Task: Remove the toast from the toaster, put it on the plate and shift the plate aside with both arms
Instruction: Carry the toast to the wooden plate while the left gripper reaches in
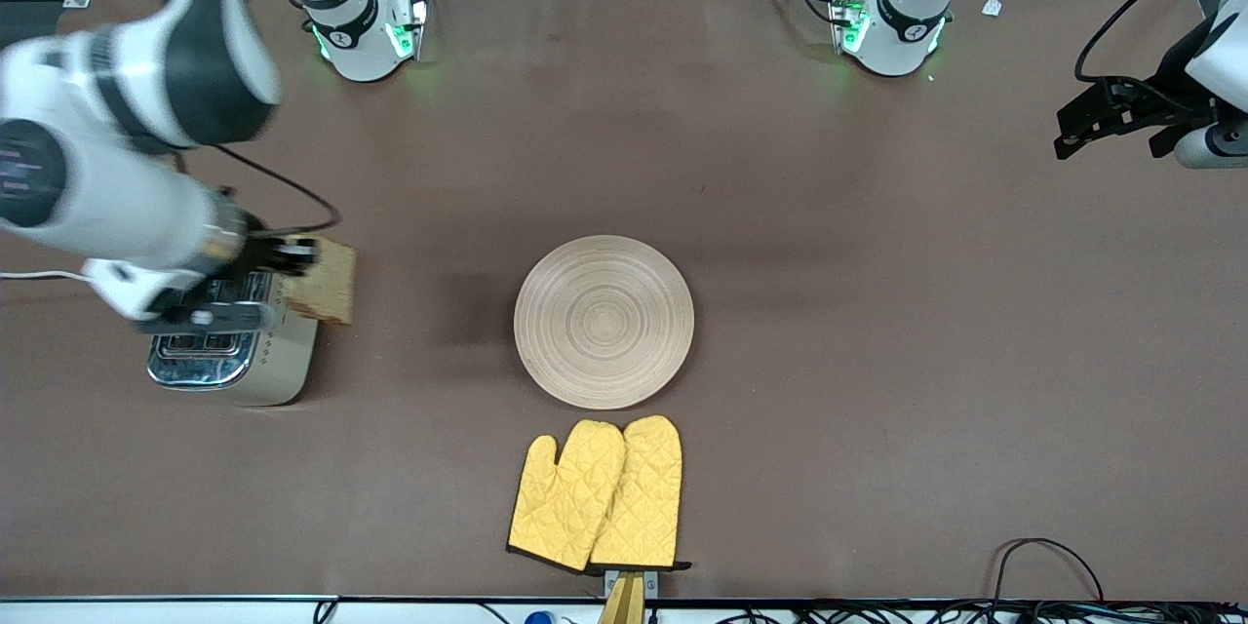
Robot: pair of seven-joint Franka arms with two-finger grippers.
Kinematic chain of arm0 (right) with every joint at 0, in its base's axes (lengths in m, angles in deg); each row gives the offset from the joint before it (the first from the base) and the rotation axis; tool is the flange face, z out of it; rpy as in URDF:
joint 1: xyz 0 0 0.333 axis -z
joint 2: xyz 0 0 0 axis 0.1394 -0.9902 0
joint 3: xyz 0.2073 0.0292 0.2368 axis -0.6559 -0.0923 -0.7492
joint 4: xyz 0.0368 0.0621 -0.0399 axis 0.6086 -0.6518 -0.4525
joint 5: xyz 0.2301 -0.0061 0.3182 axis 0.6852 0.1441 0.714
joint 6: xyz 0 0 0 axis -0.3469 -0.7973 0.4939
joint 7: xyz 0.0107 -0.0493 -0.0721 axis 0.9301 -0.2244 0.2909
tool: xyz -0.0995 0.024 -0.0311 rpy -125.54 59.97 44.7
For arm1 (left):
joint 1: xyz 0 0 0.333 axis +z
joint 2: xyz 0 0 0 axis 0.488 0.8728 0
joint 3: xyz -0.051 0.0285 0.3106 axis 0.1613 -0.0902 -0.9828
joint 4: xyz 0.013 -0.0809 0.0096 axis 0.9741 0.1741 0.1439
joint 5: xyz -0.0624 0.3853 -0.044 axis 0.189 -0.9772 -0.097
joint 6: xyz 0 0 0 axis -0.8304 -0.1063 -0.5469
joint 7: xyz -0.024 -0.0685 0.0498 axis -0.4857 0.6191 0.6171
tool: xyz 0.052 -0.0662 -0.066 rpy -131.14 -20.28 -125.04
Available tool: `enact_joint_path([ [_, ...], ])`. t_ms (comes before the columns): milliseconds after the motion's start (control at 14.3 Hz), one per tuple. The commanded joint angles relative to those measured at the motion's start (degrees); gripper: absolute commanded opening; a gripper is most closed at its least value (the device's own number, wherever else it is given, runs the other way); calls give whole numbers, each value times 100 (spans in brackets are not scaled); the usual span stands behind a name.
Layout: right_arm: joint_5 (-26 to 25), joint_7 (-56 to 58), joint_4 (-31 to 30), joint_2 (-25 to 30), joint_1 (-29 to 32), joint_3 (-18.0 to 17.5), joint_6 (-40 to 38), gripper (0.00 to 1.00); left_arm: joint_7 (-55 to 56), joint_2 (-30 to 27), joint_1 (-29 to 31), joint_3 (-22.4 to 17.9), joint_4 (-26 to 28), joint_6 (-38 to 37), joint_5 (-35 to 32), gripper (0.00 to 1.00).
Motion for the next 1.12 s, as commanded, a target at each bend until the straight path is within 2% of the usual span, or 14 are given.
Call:
enact_joint_path([
  [0, -23, -1025, 84, -516, -716, 64, 434, 3, -108, 1, 12, 0, -99, -92, -83, 100],
  [419, -32, -2970, 84, -1238, -1807, 73, 1261, 5, -20, 45, -23, 9, -99, -92, -65, 100],
  [699, 12, -3823, 137, -1590, -2010, 64, 2086, 10, -12, 89, -23, 44, -37, -57, 74, 100],
  [769, 21, -4025, 155, -1634, -2054, 64, 2175, 18, -12, 193, -6, 44, -37, -39, 214, 100],
  [839, 21, -4114, 181, -1643, -2055, 64, 2237, 48, -12, 281, 12, 35, -28, -30, 364, 100],
  [909, 29, -4124, 181, -1643, -2055, 64, 2246, 91, -12, 422, 12, 35, 7, -13, 513, 100],
  [978, -23, -4098, 190, -1643, -2089, 64, 2237, 100, -12, 545, 21, 27, 16, 48, 654, 100],
  [1048, -15, -4141, 259, -1635, -2090, 73, 2237, 100, -12, 685, 12, 27, 51, 101, 707, 100],
])
